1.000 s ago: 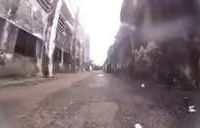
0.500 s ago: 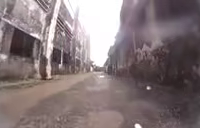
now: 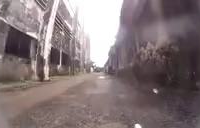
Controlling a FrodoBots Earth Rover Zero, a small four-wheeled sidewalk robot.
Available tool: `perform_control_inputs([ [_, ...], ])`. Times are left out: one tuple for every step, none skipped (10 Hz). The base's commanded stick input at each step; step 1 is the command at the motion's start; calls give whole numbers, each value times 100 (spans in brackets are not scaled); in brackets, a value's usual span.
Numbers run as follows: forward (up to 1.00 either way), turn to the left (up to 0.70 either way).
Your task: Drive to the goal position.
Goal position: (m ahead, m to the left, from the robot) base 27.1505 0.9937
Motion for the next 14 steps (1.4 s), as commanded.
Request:
perform_control_inputs([
  [70,0],
  [70,0],
  [70,0],
  [70,0],
  [70,0],
  [70,0],
  [70,0],
  [70,0],
  [70,0],
  [70,0],
  [70,0],
  [70,0],
  [70,0],
  [70,0],
])
